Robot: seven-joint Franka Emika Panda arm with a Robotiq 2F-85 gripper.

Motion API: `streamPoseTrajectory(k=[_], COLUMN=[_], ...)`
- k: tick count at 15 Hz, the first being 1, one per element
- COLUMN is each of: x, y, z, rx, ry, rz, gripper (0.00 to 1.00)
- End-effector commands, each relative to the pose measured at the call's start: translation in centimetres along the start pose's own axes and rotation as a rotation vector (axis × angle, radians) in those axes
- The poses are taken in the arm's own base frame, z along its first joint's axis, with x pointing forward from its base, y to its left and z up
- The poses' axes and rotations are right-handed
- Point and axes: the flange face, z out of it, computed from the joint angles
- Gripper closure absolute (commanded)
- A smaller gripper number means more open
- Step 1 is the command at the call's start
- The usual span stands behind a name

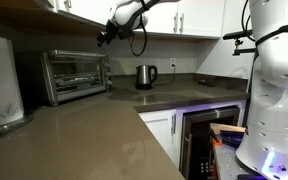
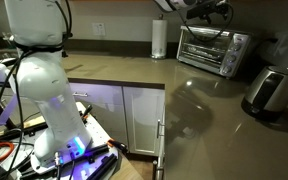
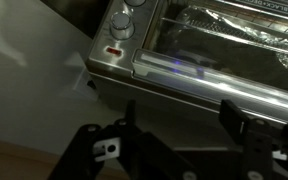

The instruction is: Open the toaster oven door

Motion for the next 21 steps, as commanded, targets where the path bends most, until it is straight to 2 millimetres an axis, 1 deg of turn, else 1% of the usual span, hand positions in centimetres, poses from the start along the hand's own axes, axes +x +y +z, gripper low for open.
streamPoseTrajectory(k=[1,4,6,7,8,11,14,16,17,18,19,21], x=[-0.6,-0.7,-0.7,-0.6,-0.4,-0.2,-0.2,-0.6,-0.8,-1.3,-1.7,-2.6], y=[-1.1,-2.2,-2.5,-2.5,-2.5,-2.8,-4.0,-5.1,-5.6,-6.1,-6.5,-6.9], z=[0.7,1.1,1.6,1.8,2.0,2.5,2.9,3.4,3.7,4.2,4.7,5.8], rx=[-0.013,-0.050,-0.095,-0.118,-0.142,-0.192,-0.206,-0.197,-0.189,-0.183,-0.180,-0.195], ry=[0.008,0.061,0.111,0.137,0.154,0.182,0.189,0.188,0.183,0.171,0.151,0.121], rz=[0.009,0.024,0.028,0.022,0.028,0.045,0.070,0.082,0.090,0.086,0.083,0.053], gripper=[0.00,0.00,0.00,0.10,0.26,0.46,0.67,0.78,0.86,0.92,0.95,0.98])
